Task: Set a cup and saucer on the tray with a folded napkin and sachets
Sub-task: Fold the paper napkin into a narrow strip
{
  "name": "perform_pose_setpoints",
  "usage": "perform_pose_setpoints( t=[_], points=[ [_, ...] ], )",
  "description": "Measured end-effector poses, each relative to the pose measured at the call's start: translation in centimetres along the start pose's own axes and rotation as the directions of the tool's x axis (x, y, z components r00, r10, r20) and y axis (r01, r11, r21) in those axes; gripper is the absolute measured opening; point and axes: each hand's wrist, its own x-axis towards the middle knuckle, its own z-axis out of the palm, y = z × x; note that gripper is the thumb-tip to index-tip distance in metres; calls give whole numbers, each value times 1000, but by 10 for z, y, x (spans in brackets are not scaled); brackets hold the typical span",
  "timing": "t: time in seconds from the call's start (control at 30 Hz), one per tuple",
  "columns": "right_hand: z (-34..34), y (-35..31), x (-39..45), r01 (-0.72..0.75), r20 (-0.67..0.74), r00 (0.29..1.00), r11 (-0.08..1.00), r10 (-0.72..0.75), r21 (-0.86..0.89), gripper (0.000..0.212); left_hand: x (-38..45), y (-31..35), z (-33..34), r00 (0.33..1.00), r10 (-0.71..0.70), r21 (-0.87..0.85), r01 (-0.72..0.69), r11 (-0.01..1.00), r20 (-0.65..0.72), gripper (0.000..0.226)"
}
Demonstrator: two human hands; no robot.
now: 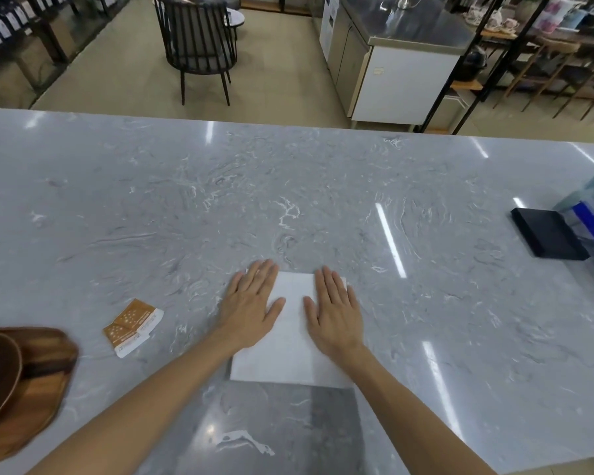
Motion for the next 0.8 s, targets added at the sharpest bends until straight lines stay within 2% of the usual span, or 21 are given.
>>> perform_pose_setpoints(
  t=[0.23,0.4,0.47,0.57,0.7,0.8],
  points=[
    [-4,13,0,-12,19,1000,999,12,41,63,-3,-8,1,1000,-16,-16,16,1000,-24,72],
    [-19,29,-2,38,-2,999,976,-39,216,59,-5,-19,-4,999,-43,-92,45,995,21,70],
    [-29,37,6,17,18,1000,965,-23,263,62,0,-21,-13,999,-39,-157,38,987,-4,72],
    [-49,49,33,-3,124,992,969,-28,246,64,21,-26,-28,998,-56,-201,52,978,-14,62],
    [-69,57,72,33,351,932,987,-88,159,61,56,-41,-49,989,10,-285,32,958,145,48],
    [-74,57,87,37,434,895,987,-101,155,52,70,-50,-60,962,128,-338,-41,940,241,32]
  ],
)
